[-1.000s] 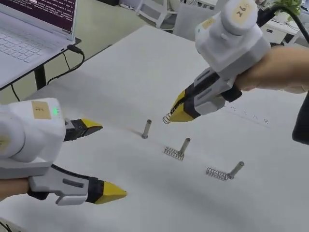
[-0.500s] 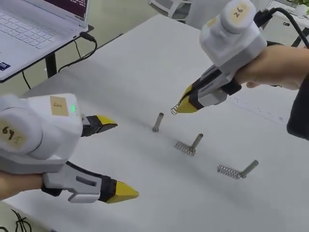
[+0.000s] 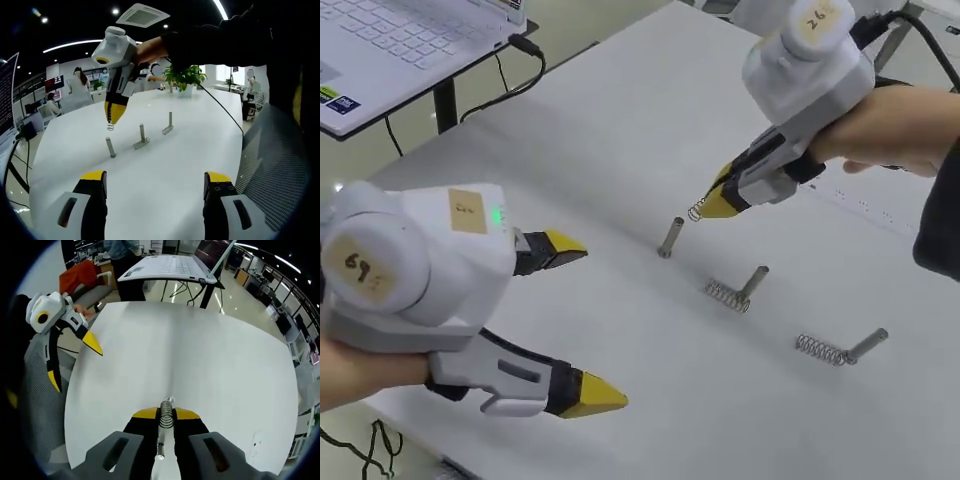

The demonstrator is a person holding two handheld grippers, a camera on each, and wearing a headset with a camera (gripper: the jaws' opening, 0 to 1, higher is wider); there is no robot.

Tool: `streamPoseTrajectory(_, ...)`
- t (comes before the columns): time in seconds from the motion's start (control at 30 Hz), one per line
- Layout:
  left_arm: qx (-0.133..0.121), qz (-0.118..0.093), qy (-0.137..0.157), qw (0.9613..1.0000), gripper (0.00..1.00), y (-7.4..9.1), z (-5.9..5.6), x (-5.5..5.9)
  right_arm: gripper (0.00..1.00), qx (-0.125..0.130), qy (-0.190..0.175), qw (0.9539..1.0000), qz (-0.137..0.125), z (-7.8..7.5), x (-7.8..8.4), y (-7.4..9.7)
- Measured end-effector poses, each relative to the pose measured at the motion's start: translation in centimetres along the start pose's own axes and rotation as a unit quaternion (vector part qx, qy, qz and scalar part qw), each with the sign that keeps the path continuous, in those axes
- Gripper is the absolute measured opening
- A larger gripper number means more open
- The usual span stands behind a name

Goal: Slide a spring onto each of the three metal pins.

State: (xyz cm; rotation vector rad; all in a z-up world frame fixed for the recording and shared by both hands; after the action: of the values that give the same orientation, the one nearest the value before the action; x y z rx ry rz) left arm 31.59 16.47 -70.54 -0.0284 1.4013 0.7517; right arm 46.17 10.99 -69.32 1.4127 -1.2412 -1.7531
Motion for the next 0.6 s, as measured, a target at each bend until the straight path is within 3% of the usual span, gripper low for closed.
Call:
streamPoseTrajectory(0.33,0.002,-0.001,0.008,1.0,0.75,-0.1,-0.1,0.5,0.08,-0.004,-0.002,0.9999,0.01,-0.2,0.0,-1.6)
streamPoseTrajectory(0.6,0.004,0.001,0.01,0.9999,0.74,-0.1,-0.2,0.8,0.08,-0.004,-0.003,0.9999,0.012,-0.5,0.0,-1.9)
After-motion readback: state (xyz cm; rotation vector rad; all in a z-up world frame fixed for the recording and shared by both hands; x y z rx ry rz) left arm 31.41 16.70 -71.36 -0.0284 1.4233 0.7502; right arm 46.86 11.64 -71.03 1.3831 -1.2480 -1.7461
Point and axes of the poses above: the centre of the closed fingertips' face, and the gripper's own axes: y roughly backward along the fingers, z roughly to its left, x roughly out of its underside, the point moved 1 cm from there along y, roughly backward along the fingers, and after that the axes turned 10 degrees about -y, right-handed, at the moved point
